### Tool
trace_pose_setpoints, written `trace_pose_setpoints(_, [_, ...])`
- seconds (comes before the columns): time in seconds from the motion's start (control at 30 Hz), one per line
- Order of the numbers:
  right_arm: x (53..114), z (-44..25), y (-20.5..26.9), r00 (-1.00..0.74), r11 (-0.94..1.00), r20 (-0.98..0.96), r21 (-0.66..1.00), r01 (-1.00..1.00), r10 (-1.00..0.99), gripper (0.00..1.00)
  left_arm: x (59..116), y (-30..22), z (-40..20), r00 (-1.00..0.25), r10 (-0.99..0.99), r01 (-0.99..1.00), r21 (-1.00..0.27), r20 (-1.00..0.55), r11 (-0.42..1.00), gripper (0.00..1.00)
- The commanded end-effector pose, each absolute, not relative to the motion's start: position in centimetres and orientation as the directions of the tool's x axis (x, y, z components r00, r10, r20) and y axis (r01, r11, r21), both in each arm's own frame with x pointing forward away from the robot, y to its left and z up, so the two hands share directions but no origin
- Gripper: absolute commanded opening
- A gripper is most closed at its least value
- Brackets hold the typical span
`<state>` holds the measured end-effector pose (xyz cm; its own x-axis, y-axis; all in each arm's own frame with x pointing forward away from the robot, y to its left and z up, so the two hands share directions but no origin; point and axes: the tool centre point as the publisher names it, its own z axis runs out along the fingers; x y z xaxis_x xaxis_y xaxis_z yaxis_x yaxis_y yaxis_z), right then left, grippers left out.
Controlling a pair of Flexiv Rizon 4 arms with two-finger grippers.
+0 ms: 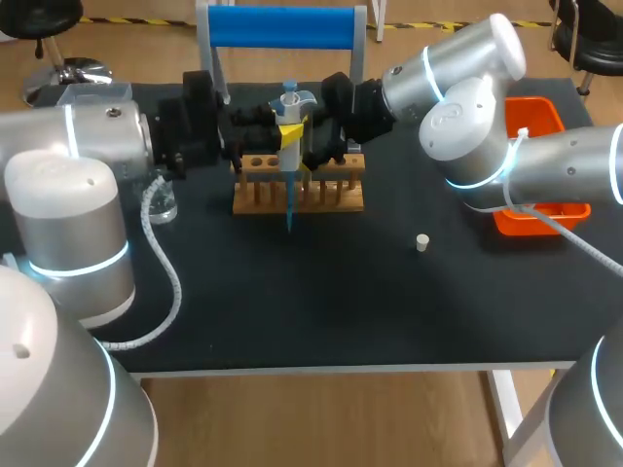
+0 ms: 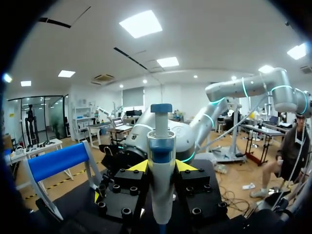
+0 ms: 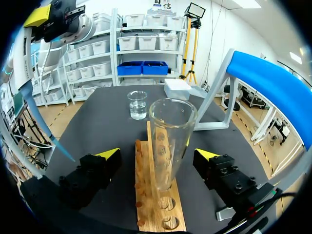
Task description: Invert the test tube, pick up the pipette, mount the tip to pipette, aspirate from beaker and dispense into the tube, eject the tip, return the pipette, and cap with the stopper.
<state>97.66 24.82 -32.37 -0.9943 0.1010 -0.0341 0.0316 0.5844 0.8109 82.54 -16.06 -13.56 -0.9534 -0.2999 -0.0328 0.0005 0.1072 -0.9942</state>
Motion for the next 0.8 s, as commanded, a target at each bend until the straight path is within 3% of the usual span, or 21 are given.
trace_pose_setpoints(0.03, [97.7, -32.3, 24.8, -0.995, 0.586, -0.033, 0.81, 0.032, 0.099, 1.0, 82.1, -16.1, -13.7, -0.95, -0.309, 0.004, -0.995, -0.035, 0.101, 0.0])
trace_pose_setpoints(0.57, [97.7, -32.3, 24.8, -0.995, 0.586, -0.033, 0.81, 0.032, 0.099, 1.0, 82.1, -16.1, -13.7, -0.95, -0.309, 0.004, -0.995, -0.035, 0.101, 0.0])
trace_pose_setpoints(0.8, [95.9, -31.1, 20.8, -0.985, 0.562, -0.06, 0.826, 0.042, 0.161, 1.0, 82.1, -16.1, -13.7, -0.95, -0.309, 0.004, -0.995, -0.035, 0.101, 0.0])
